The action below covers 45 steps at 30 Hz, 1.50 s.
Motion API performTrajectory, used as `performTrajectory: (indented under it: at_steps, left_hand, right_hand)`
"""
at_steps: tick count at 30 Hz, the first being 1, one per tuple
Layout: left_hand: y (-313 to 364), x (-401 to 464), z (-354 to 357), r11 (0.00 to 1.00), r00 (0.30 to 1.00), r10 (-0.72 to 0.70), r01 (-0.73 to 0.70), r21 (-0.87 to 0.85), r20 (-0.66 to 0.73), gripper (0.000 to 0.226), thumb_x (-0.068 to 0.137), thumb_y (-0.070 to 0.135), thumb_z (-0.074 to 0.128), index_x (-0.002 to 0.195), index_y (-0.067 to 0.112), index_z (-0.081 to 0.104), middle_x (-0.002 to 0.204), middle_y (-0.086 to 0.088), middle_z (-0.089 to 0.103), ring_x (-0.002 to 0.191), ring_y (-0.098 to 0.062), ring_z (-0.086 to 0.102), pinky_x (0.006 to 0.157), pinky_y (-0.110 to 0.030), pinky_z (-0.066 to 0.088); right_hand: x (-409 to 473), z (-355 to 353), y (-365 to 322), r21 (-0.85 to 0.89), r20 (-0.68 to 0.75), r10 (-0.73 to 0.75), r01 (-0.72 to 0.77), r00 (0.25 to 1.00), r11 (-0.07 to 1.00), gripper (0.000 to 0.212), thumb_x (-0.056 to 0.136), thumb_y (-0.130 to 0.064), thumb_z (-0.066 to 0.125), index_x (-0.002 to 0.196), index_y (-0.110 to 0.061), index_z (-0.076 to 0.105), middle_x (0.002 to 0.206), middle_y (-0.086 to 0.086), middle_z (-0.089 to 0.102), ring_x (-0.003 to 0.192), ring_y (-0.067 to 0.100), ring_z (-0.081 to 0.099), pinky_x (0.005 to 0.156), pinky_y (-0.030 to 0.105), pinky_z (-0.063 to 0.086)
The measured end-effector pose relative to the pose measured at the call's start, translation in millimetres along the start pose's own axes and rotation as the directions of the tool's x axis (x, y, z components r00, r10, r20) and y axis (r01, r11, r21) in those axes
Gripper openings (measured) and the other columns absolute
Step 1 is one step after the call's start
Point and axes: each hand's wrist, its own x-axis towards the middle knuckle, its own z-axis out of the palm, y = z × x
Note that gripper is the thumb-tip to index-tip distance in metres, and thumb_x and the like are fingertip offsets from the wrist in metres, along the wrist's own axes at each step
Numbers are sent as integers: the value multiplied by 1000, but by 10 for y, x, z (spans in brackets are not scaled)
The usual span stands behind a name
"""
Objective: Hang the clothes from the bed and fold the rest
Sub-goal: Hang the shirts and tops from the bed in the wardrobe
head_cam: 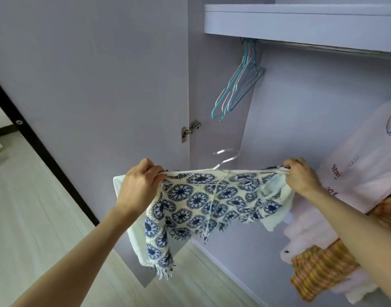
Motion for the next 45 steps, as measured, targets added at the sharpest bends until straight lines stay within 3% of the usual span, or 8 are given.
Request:
performTrajectory:
  at_steps: [8,23,25,29,32,35,39,45]
  left_hand:
    - [60,-13,131,983,987,-157,154,-98,-34,14,82,7,69,93,-1,72,84,-16,56,60,-32,58,60,-35,51]
    - [115,18,237,957,968,-249,240,-165,-39,15,86,13,65,94,2,72,87,-12,55,63,-24,54,63,-27,41]
    - [174,64,264,952,964,-258,241,-186,-68,15,86,12,65,94,1,72,87,-12,55,64,-25,55,64,-28,42]
    - [162,99,251,949,959,-264,239,-205,-104,16,85,9,65,95,-2,71,86,-13,56,64,-22,52,65,-28,42]
    - [117,90,190,954,964,-237,207,-216,-120,14,84,7,67,93,-2,71,84,-14,56,62,-19,50,62,-28,43]
    - [116,103,130,961,976,-187,158,-228,-109,14,83,7,67,94,-2,71,84,-14,56,63,-17,50,62,-29,44]
    - [195,145,55,971,993,-86,64,-231,-83,14,82,5,68,94,-1,71,83,-12,55,62,-17,51,61,-26,41]
    - [212,156,15,998,987,-22,31,54,-159,9,77,9,73,85,4,74,77,-11,61,67,-31,60,72,-42,47]
  right_hand:
    - [33,-49,-396,171,-75,4,9,997,985,24,91,-21,51,113,-10,53,107,17,64,98,35,60,71,32,40]
    - [-319,-123,-690,475,-379,-124,308,917,824,19,81,6,55,98,0,60,98,18,61,82,29,56,68,22,37]
    - [-526,11,-720,508,-62,-328,313,943,803,29,84,3,56,113,-4,55,102,10,59,77,16,57,66,15,44]
    - [-715,150,-552,327,708,-377,196,597,924,27,94,-26,53,113,-9,61,113,0,65,80,10,68,67,21,55]
    - [-606,41,-480,319,210,-294,219,932,922,21,94,-22,51,98,-7,66,82,2,68,57,15,59,51,17,46]
    - [-442,-251,-563,310,-299,-303,392,905,866,31,87,-16,61,117,-7,59,105,10,61,96,25,57,83,34,47]
    - [-457,-460,-958,485,-144,-584,572,799,662,35,90,-20,59,124,-21,53,99,-14,60,103,23,59,94,46,46]
    - [-569,-271,-1173,580,-181,-569,555,802,597,20,95,-21,50,104,-29,66,84,10,69,72,35,60,68,48,50]
